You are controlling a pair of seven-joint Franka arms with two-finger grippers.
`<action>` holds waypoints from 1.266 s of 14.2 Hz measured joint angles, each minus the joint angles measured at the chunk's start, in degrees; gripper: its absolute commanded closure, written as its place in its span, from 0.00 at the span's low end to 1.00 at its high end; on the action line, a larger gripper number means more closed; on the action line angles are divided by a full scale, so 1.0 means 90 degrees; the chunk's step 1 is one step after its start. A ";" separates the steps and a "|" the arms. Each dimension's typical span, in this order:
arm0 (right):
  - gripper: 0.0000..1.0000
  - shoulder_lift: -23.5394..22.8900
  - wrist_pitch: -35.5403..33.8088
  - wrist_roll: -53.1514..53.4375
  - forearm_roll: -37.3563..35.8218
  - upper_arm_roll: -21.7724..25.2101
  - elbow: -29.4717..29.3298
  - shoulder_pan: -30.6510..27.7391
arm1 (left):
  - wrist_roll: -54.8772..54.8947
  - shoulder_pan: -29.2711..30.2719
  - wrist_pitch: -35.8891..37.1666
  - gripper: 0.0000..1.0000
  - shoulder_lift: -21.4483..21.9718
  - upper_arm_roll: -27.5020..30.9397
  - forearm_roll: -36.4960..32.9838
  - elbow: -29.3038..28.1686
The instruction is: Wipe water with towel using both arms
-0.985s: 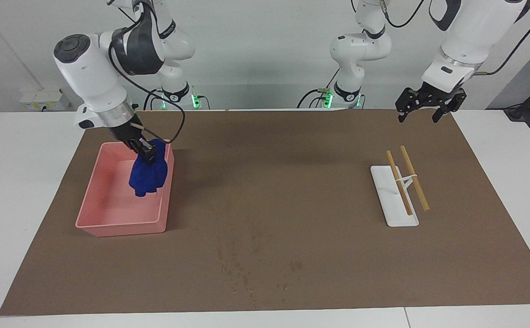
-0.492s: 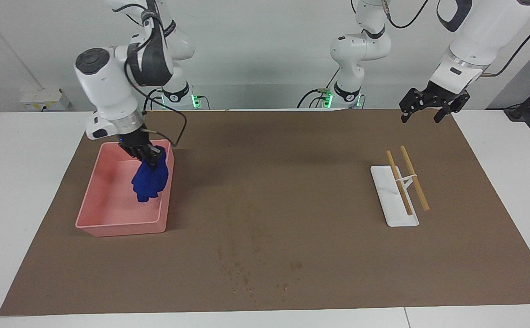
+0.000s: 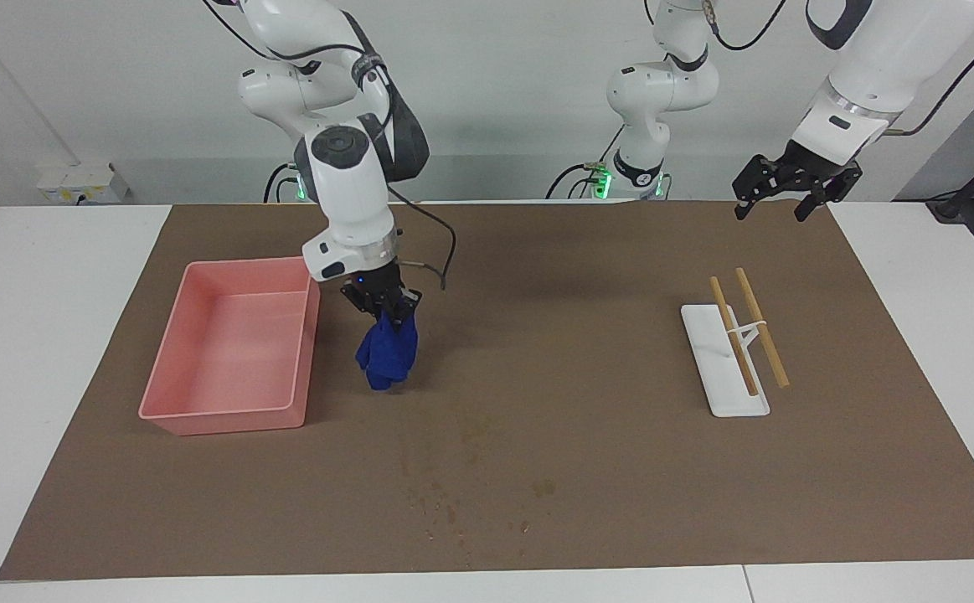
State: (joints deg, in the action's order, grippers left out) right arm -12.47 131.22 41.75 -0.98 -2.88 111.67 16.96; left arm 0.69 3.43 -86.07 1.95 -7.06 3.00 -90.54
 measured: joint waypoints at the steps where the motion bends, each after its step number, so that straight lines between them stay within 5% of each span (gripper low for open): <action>1: 1.00 -0.0162 0.0256 0.0097 0.0000 0.0017 0.0062 -0.0012 | 0.0000 0.0003 0.0015 0.00 0.0000 0.0000 0.0000 0.0000; 4: 1.00 -0.0346 0.0833 0.0541 0.0000 -0.0007 0.0373 0.0132 | 0.0000 0.0006 0.0027 0.00 0.0000 0.0000 0.0000 0.0000; 14: 1.00 -0.0254 0.0970 0.2069 0.0006 -0.0079 0.0732 0.1479 | 0.0000 0.0006 0.0031 0.00 0.0000 0.0000 0.0000 0.0000; 18: 1.00 -0.0289 0.1887 0.2171 0.0006 -0.0077 0.1062 0.1588 | 0.0000 0.0006 0.0032 0.00 0.0000 0.0000 0.0000 0.0000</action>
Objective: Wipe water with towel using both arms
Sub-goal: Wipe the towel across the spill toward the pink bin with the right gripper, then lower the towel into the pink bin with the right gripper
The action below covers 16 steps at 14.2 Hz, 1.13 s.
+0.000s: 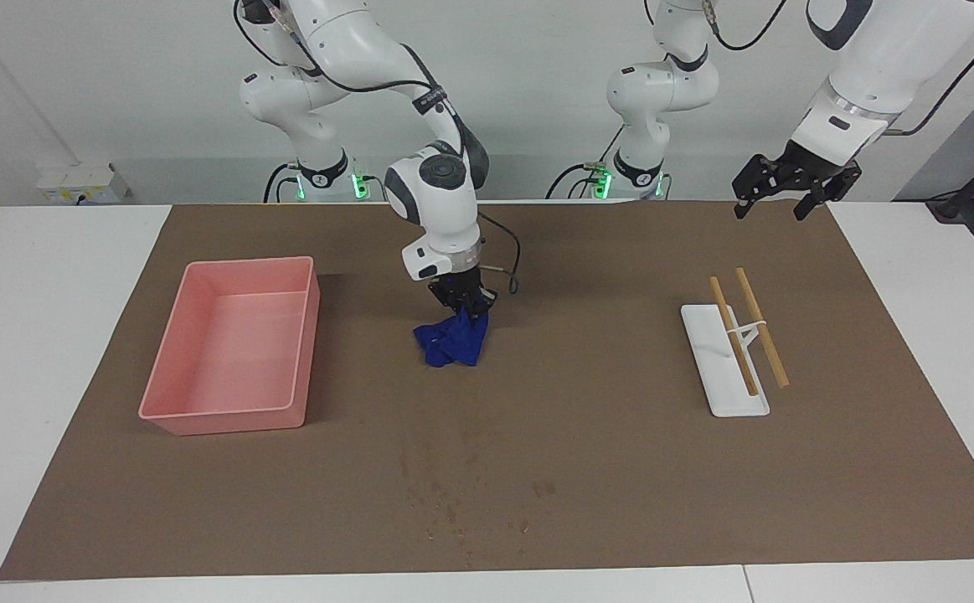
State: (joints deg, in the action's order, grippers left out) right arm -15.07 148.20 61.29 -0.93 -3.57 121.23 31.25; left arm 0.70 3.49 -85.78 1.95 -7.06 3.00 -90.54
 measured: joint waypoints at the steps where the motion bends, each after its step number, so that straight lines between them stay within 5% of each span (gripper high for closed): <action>1: 1.00 -0.0030 0.0206 -0.0034 0.0000 0.0005 0.0048 -0.0014 | 0.0000 0.0000 0.0000 0.00 0.0000 0.0000 0.0000 0.0000; 10: 1.00 -0.0142 0.0412 -0.1368 0.0004 0.0059 -0.0248 -0.1273 | 0.0000 0.0000 0.0001 0.00 0.0000 0.0000 0.0000 0.0000; 13: 1.00 0.0176 -0.0484 -0.1368 0.0004 0.0057 -0.0668 -0.1267 | 0.0000 0.0000 0.0001 0.00 0.0000 0.0000 0.0000 0.0000; 16: 1.00 0.1152 -0.1821 -0.1519 0.0002 0.0074 -0.0747 -0.1465 | 0.0000 0.0000 0.0001 0.00 0.0000 0.0000 0.0000 0.0000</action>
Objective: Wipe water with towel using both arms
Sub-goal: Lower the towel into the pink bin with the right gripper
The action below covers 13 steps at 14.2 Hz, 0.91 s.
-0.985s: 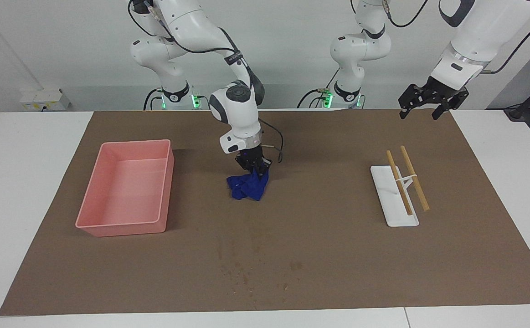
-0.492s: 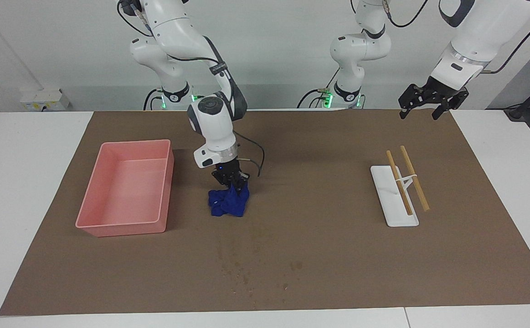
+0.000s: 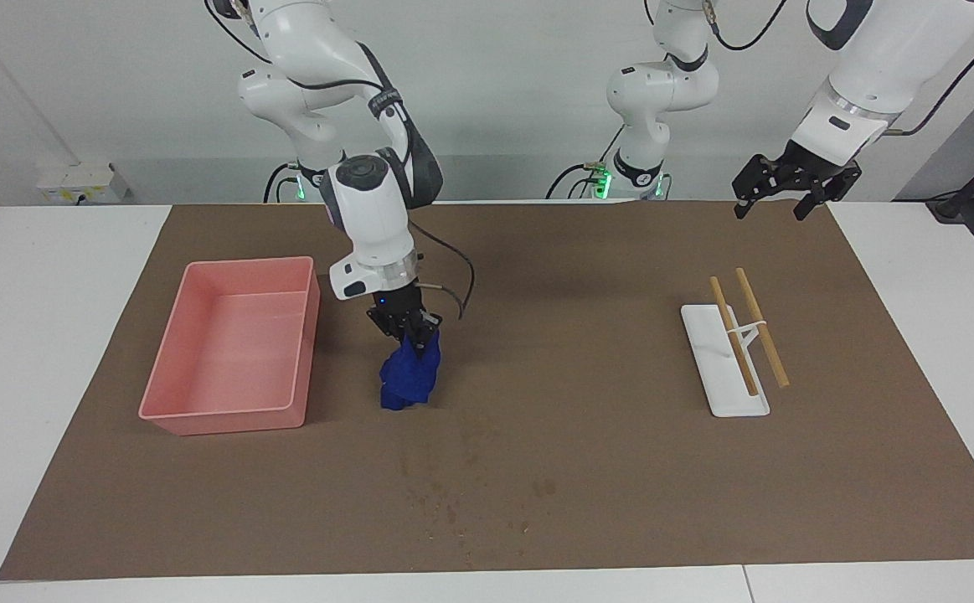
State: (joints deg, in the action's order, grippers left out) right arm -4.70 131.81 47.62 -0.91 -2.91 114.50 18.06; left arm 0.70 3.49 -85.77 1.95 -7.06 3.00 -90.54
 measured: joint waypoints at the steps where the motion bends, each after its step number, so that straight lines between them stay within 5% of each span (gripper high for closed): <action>1: 1.00 0.0356 -0.0469 -0.0317 0.0000 0.0007 0.0006 -0.0191 | 0.0000 0.0000 0.0000 0.00 0.0000 0.0000 0.0000 0.0000; 5: 1.00 0.1287 -0.1447 -0.2193 0.0000 0.0044 0.0173 -0.1272 | 0.0000 0.0000 0.0000 0.00 0.0000 0.0000 0.0000 0.0000; 11: 1.00 0.1134 -0.1207 -0.4704 0.0001 0.0055 0.0903 -0.2332 | 0.0000 0.0000 0.0000 0.00 0.0000 0.0000 0.0000 0.0000; 13: 0.46 0.0992 -0.0836 -0.5299 0.0001 0.0054 0.1278 -0.2536 | 0.0000 0.0000 0.0000 0.00 0.0000 0.0000 0.0000 0.0000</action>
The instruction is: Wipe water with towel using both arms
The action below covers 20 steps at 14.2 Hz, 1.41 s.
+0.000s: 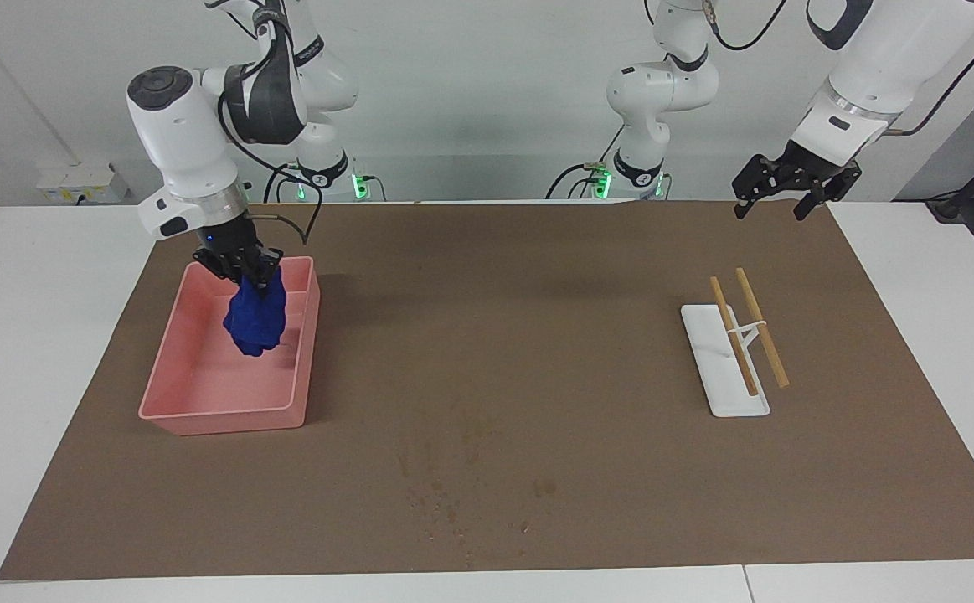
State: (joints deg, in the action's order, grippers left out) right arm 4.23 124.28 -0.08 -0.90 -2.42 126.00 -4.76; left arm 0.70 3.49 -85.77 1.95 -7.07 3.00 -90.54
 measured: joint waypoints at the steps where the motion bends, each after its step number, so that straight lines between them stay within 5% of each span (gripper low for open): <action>1: 0.06 -0.0058 0.0128 -0.0215 0.0000 0.0001 0.0179 -0.0103 | 0.0000 0.0000 0.0000 0.00 0.0000 0.0000 0.0000 0.0000; 6: 0.00 -0.0023 -0.0182 -0.0376 0.0000 -0.0047 0.0031 -0.0174 | 0.0000 0.0000 0.0000 0.00 0.0000 0.0000 0.0000 0.0000; 17: 0.00 -0.0196 -0.3305 0.1264 -0.0003 -0.0131 -0.3429 0.0491 | 0.0000 0.0000 0.0000 0.00 0.0000 0.0000 0.0000 0.0000; 20: 0.00 -0.0324 -0.3732 0.1331 -0.0004 -0.0130 -0.3878 0.0554 | 0.0000 0.0000 0.0000 0.00 0.0000 0.0000 0.0000 0.0000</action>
State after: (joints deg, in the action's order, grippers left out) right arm 1.31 90.69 11.90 -0.94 -3.59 91.10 0.23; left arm 0.70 3.49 -85.77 1.95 -7.07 3.00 -90.54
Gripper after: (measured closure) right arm 0.000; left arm 0.000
